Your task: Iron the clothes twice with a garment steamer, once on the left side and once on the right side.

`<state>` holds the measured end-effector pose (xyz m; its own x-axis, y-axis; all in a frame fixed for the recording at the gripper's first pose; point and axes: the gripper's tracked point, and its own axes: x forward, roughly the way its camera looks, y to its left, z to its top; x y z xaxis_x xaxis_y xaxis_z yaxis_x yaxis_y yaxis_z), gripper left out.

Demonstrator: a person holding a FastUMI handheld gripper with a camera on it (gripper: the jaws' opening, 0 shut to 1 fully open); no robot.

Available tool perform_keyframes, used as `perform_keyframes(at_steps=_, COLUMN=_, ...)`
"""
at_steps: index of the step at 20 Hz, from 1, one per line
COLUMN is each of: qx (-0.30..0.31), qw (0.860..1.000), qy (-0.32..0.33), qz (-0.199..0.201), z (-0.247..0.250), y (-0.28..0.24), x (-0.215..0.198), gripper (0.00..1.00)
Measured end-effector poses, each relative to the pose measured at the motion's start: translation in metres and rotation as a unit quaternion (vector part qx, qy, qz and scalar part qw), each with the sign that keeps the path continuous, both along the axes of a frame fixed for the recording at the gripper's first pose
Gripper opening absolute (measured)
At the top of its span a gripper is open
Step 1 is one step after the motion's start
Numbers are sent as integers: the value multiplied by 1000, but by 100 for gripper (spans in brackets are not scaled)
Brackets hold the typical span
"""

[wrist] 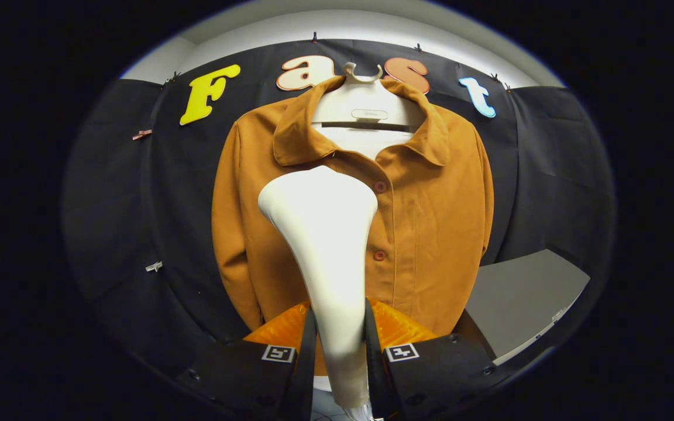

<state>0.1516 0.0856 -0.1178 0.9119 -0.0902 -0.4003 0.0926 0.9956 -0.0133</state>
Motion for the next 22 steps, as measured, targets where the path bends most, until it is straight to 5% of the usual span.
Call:
perform_keyframes(at_steps=11, qx=-3, qw=995, qy=94, qz=-17, z=-95, y=6, x=26, gripper=41)
perform_keyframes(at_steps=22, qx=7, qw=984, qy=175, qz=-13, z=-184, y=3, x=4, gripper=42)
